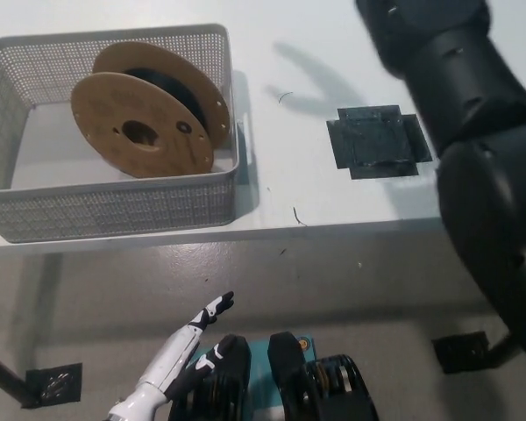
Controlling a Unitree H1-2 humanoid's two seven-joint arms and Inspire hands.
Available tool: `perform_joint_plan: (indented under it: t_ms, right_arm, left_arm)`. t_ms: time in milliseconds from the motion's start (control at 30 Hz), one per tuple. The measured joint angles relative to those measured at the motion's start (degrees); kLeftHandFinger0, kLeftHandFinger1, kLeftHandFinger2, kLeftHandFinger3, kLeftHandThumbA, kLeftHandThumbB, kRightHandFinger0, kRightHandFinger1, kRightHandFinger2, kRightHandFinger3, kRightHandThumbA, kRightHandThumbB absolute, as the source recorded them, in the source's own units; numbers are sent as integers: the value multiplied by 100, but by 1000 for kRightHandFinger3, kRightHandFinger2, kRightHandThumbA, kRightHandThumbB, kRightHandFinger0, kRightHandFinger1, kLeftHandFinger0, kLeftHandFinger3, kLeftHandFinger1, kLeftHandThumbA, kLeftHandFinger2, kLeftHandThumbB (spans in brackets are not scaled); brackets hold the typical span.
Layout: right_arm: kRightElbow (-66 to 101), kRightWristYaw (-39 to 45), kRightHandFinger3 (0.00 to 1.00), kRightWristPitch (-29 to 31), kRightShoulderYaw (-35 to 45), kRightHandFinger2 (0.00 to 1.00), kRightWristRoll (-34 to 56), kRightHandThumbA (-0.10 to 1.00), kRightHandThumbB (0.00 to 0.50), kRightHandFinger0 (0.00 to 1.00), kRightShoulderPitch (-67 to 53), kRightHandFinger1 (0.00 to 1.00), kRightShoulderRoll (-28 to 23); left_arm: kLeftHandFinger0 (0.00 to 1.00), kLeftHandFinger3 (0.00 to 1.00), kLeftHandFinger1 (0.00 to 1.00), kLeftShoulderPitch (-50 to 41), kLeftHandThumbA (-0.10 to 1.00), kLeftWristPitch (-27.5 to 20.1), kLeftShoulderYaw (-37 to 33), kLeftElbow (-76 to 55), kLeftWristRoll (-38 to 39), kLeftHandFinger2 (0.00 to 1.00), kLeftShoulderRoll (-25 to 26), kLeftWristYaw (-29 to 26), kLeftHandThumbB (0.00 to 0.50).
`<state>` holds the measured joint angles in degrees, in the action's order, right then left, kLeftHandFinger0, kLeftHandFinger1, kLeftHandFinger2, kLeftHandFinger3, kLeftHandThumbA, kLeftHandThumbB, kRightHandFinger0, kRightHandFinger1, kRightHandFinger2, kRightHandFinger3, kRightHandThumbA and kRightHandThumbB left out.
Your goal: Use the right hand to pick up a 3d printing filament and place it into a container on the left side
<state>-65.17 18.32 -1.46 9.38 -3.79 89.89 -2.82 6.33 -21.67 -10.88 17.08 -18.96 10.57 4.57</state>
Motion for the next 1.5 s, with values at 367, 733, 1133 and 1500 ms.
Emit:
perform_joint_plan:
  t_ms: [367, 733, 1133, 1500]
  right_arm:
    - [2098, 144, 1000, -317, 1, 1000, 53, 862, 400, 1000, -1990, 1000, -199]
    - [3880, 149, 1000, -560, 21, 1000, 81, 898, 356, 1000, -4418, 1000, -468]
    - [5945, 130, 1000, -581, -89, 1000, 79, 1000, 365, 1000, -7087, 1000, -183]
    - [7856, 62, 1000, 9, -357, 1000, 81, 1000, 218, 1000, -9351, 1000, 240]
  left_arm:
    - [1000, 1000, 1000, -35, 1000, 10, 5, 45, 2, 1000, 0, -1, 222]
    - [1000, 1000, 1000, -68, 1000, 14, 16, 211, 3, 1000, -1, -2, 229]
    - [1000, 1000, 1000, -103, 1000, 13, 33, 305, 6, 1000, -2, -8, 261]
    - [1000, 1000, 1000, -108, 1000, 8, 99, 381, 15, 1000, -3, -30, 258]
